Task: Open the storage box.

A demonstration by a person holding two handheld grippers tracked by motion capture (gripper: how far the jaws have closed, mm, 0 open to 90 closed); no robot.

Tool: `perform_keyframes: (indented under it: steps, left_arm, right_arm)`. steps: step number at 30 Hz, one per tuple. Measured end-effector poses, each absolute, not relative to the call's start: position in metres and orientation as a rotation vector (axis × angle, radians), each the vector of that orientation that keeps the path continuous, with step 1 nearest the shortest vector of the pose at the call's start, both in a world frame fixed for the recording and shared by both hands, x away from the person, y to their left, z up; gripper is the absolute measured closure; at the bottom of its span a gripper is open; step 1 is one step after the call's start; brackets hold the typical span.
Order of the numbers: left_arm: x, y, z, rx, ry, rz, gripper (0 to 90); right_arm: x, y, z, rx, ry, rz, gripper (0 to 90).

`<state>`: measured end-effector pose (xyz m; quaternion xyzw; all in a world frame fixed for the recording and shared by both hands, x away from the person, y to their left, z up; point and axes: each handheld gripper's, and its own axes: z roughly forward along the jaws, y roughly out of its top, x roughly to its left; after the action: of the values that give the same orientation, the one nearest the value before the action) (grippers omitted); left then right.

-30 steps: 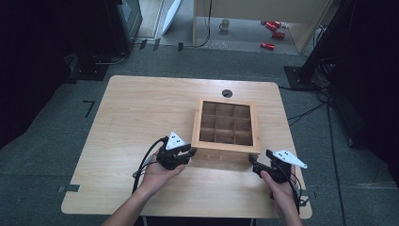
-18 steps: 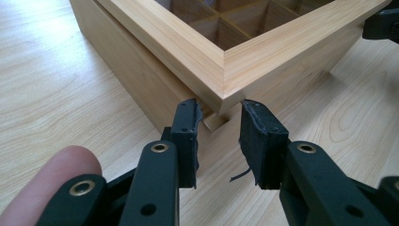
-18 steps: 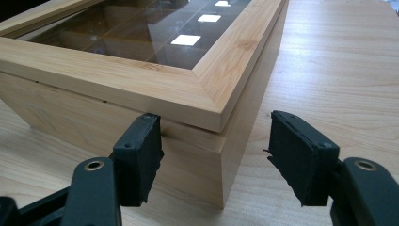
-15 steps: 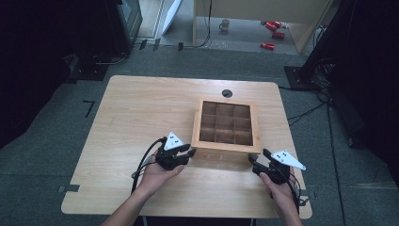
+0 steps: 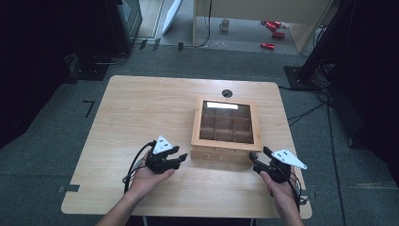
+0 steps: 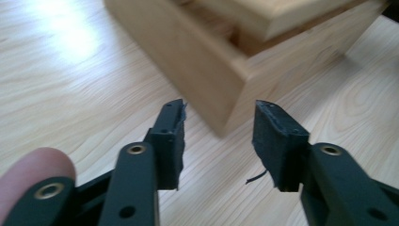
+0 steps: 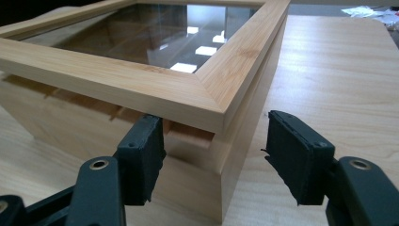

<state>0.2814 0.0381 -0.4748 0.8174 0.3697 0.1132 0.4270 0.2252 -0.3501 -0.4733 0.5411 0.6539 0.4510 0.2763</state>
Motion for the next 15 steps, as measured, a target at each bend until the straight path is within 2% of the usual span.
perform_keyframes:
  steps: [8,15]
  left_arm:
    - [0.279,0.071,-0.491,2.051,1.080,0.345,28.2]
    - [0.276,0.082,-0.509,2.085,1.164,0.378,20.3]
  right_arm:
    - [0.234,-0.348,-0.463,1.446,1.724,1.200,37.8]
    - [0.238,-0.348,-0.454,1.429,1.700,1.213,37.1]
